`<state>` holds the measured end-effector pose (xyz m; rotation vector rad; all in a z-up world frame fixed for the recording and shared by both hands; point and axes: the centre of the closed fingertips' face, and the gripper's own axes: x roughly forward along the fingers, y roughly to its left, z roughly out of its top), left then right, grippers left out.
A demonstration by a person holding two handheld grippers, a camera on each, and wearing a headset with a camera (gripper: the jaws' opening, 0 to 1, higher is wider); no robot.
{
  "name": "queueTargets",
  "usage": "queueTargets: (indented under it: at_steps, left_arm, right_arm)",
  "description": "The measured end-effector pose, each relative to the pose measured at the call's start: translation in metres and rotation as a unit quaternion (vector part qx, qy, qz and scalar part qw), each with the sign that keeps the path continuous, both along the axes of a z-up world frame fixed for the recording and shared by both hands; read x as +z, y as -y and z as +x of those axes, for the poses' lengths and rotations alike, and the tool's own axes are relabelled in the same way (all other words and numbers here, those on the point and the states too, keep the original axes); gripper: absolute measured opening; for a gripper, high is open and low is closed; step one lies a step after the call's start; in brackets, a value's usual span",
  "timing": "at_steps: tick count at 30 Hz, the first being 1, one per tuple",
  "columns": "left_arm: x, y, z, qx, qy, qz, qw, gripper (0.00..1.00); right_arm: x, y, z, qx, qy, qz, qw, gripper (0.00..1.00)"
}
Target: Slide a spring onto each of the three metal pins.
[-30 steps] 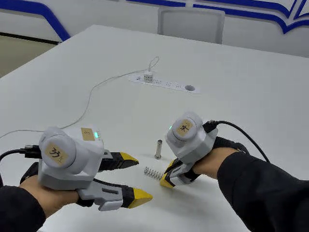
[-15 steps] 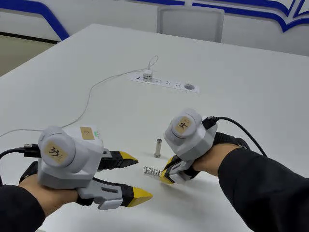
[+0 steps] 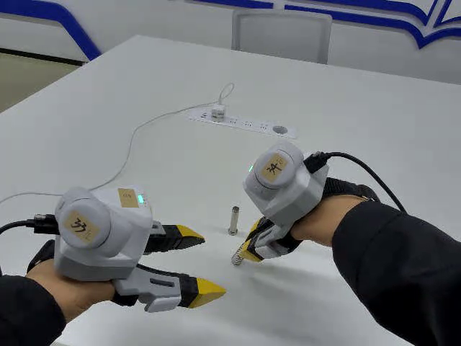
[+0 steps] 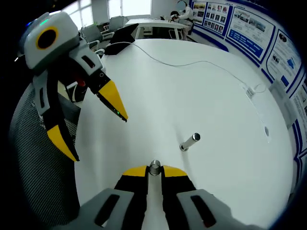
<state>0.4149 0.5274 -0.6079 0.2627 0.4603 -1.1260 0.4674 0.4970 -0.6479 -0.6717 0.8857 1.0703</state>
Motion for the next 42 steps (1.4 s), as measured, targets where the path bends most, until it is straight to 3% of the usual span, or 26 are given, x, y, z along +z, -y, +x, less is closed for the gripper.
queueTargets:
  at_steps: [8, 18, 29, 35, 42]
  left_arm:
    - [0.001, 0.0, 0.0, 0.0, 0.001, -0.002, 1.0, 0.49]
    - [0.002, 0.0, 0.001, 0.001, 0.003, -0.003, 1.0, 0.49]
    - [0.004, 0.0, 0.002, 0.002, 0.005, -0.005, 1.0, 0.49]
    - [0.004, 0.0, 0.002, 0.003, 0.005, -0.006, 1.0, 0.49]
    - [0.004, 0.0, 0.003, 0.004, 0.005, -0.005, 1.0, 0.49]
  right_arm:
    - [0.01, 0.005, 0.003, -0.004, -0.004, -0.006, 1.0, 0.12]
    - [0.043, 0.008, 0.01, -0.002, -0.002, -0.012, 0.9999, 0.12]
    - [0.082, 0.006, 0.04, 0.002, 0.031, -0.024, 0.9992, 0.12]
    - [0.087, -0.005, 0.052, 0.006, 0.034, -0.024, 0.9991, 0.12]
    - [0.074, -0.01, 0.054, 0.004, 0.017, -0.034, 0.9993, 0.12]
